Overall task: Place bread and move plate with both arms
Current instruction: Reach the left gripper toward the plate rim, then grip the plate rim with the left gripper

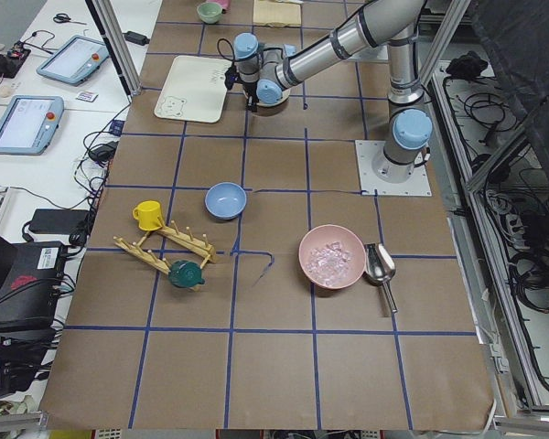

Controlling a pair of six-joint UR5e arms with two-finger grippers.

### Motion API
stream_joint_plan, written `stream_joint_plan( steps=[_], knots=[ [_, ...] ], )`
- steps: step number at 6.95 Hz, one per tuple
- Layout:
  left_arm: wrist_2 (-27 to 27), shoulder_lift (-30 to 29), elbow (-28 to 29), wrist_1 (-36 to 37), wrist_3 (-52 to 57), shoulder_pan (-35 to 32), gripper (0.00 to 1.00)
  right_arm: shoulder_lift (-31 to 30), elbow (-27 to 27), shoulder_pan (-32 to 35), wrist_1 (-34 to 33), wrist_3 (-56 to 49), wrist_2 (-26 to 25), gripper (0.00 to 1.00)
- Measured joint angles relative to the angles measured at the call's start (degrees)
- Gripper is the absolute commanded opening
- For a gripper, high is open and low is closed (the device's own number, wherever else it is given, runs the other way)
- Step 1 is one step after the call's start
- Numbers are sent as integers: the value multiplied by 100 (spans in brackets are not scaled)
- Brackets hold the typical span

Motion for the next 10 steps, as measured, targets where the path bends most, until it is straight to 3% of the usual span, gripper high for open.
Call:
stream_joint_plan(
  steps=[3, 4, 5, 10],
  knots=[
    [-11, -13, -161, 17, -72, -166, 50, 2, 14, 0, 47, 20, -7, 100],
    [-12, -24, -168, 35, -83, -205, 31, 16, 26, 0, 57, -7, -10, 100],
    [-16, -31, -170, 41, -87, -226, 0, 24, 39, 0, 79, -22, -7, 100],
    [-119, 200, -33, -10, -538, -160, 0, 10, 42, 16, 113, -31, 29, 100]
  ],
)
